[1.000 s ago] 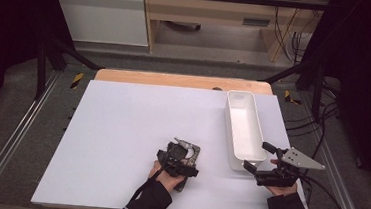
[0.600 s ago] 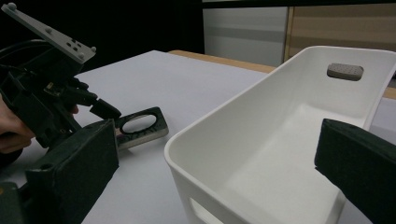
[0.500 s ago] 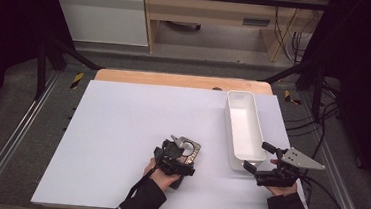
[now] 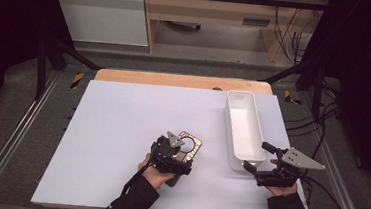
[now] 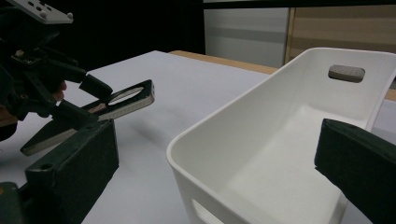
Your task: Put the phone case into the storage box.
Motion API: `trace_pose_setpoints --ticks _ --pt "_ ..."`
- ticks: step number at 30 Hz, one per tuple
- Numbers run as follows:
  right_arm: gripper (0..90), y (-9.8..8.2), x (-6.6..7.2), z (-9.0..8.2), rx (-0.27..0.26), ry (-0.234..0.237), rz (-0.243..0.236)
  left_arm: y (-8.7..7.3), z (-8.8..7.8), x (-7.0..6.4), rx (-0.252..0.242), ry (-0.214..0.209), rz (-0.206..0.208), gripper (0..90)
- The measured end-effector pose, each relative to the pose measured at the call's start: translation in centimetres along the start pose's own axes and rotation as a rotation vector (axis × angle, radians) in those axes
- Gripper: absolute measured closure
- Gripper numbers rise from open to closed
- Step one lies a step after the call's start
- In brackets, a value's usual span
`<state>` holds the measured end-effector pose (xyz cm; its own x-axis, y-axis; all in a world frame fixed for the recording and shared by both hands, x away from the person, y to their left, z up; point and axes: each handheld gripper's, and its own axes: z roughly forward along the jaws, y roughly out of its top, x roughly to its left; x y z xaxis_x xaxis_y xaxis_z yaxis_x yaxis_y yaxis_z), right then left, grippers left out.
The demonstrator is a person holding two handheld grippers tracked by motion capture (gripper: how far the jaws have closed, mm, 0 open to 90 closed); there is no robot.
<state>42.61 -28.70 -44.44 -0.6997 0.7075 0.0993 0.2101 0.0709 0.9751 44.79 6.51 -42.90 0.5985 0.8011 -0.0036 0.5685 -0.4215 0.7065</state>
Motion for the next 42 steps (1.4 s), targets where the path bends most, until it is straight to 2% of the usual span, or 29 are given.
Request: trace_pose_setpoints --ticks 6,8,14,18,29,42 --pt "0.3 0.0 0.0 0.0 0.002 0.002 -0.002 -0.1 -1.1 0.9 -0.037 -0.045 0.016 11.5" --pt "0.2 0.0 0.1 0.0 0.003 0.004 -0.001 -0.2 -1.5 1.2 -0.041 -0.040 0.027 11.5" --pt "0.3 0.1 0.1 0.1 0.012 0.012 -0.003 -0.6 -2.5 2.3 -0.063 -0.074 0.028 11.5" --pt "0.4 0.2 0.2 0.1 0.020 0.016 -0.011 -1.1 -3.3 3.3 -0.085 -0.097 0.056 11.5" --pt "1.8 0.3 0.3 0.1 0.021 0.037 -0.019 -2.3 -4.6 4.9 -0.145 -0.151 0.079 11.5" --pt "2.6 1.0 1.3 0.3 0.034 0.098 -0.049 -2.9 -5.8 6.3 -0.155 -0.178 0.125 11.5"
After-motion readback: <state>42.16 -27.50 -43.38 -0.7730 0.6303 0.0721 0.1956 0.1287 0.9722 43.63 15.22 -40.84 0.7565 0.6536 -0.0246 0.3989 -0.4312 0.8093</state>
